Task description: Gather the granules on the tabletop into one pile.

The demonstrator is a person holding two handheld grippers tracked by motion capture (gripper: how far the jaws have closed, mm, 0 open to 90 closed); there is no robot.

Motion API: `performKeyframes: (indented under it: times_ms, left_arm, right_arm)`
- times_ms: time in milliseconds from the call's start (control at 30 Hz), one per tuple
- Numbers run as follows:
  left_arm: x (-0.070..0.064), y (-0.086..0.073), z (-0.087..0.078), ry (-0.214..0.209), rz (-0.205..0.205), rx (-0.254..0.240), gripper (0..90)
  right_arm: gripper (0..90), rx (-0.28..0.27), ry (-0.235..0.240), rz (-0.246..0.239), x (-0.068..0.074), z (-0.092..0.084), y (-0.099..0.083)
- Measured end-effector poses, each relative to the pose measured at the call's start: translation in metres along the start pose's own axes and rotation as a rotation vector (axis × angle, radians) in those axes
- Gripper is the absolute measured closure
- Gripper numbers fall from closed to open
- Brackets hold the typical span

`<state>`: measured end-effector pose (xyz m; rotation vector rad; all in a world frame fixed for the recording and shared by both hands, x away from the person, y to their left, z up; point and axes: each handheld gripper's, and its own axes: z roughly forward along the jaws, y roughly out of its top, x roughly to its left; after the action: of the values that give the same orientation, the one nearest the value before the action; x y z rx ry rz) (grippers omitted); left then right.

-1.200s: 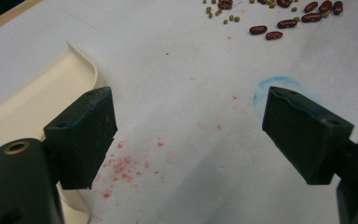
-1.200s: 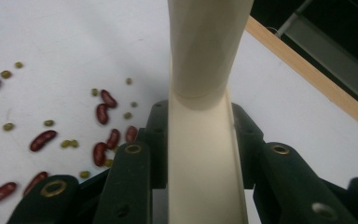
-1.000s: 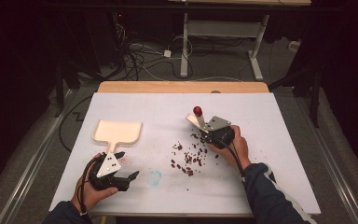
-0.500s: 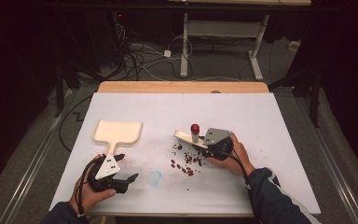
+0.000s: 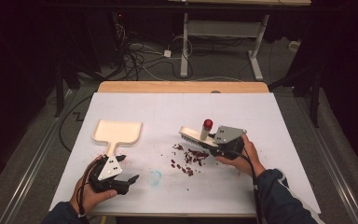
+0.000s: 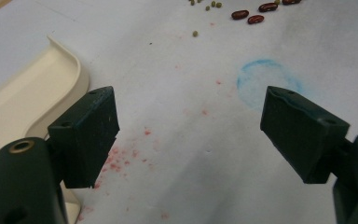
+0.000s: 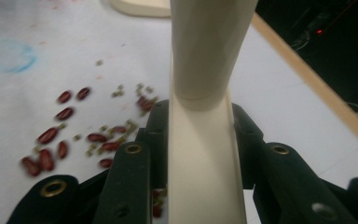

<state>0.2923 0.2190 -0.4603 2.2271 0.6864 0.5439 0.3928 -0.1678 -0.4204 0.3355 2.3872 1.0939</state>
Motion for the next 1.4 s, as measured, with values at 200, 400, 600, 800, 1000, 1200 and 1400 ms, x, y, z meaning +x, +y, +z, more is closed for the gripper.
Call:
performKeyframes:
  times_ms: [200,400,600,800,1000,1200,1400]
  left_arm:
    - [0.005,-0.001,0.000,0.003,-0.018,-0.009,18.2]
    - [0.006,-0.001,0.000,0.001,-0.024,-0.014,18.2]
    - [0.007,-0.003,-0.001,-0.001,-0.031,-0.013,18.2]
    - [0.006,-0.003,-0.004,0.001,-0.030,-0.017,18.1]
    - [0.004,-0.003,-0.004,-0.002,-0.025,-0.012,18.2]
    - [0.001,0.000,-0.002,0.005,-0.001,0.000,18.2]
    - [0.004,0.000,-0.004,0.006,-0.022,-0.019,18.2]
  right_arm:
    - [67.5,0.030,-0.040,-0.080,-0.008,0.023,0.024]
    - [67.5,0.057,-0.010,-0.138,-0.001,0.061,0.037]
    - [67.4,0.051,0.077,-0.188,0.018,0.077,0.037]
    - [67.0,0.017,0.139,-0.198,0.032,0.067,0.024]
    - [67.1,-0.016,0.196,-0.231,0.038,0.045,0.014]
    - [67.5,-0.040,0.161,-0.273,0.036,0.036,0.016]
    - [67.4,-0.058,0.095,-0.175,0.030,0.031,0.029]
